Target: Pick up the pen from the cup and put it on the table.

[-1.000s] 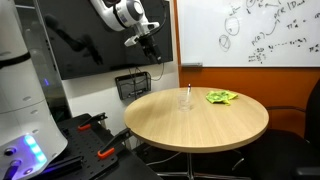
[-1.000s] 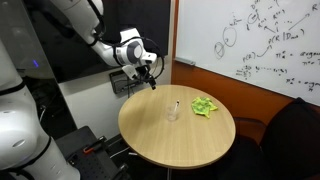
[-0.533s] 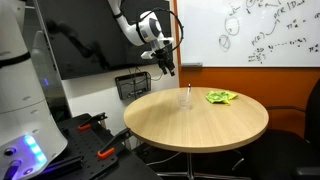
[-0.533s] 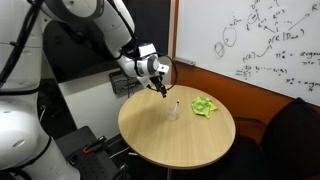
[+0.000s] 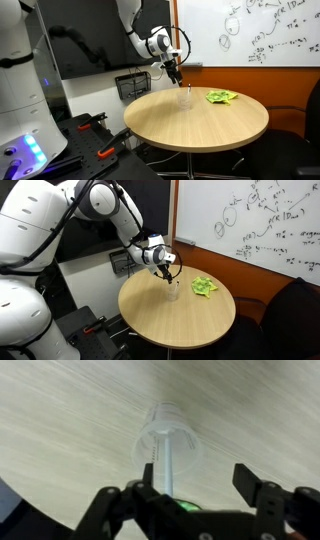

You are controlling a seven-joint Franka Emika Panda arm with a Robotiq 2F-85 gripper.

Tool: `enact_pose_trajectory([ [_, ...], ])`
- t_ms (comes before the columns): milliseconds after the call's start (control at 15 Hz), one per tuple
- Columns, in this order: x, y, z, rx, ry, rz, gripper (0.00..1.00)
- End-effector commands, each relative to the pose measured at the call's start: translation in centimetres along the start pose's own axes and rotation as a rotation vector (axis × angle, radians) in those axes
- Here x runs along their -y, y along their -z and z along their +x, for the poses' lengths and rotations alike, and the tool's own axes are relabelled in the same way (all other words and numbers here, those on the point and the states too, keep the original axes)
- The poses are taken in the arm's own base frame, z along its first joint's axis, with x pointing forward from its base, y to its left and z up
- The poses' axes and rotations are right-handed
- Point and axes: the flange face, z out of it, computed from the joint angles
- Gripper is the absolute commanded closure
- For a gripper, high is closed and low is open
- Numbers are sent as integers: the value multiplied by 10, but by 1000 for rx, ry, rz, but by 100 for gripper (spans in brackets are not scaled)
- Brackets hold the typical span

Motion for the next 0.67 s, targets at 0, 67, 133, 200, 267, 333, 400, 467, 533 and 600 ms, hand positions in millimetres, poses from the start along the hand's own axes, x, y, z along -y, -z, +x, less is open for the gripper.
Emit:
enact_pose_trajectory([
  [0,0,-14,8,-3,-18,-12,45],
  [67,-2,-18,10,1,-23,-12,52],
  [133,-4,-21,10,3,-25,-16,61],
  [200,-6,-25,11,2,-29,-22,68],
  [267,-9,-28,12,4,-31,-25,76],
  [333,-12,-32,13,7,-38,-28,77],
  [400,-14,-36,14,10,-39,-33,78],
  [467,-16,-39,14,13,-40,-34,81],
  [533,-18,-43,15,14,-44,-38,79],
  [600,-19,-47,15,17,-39,-39,80],
])
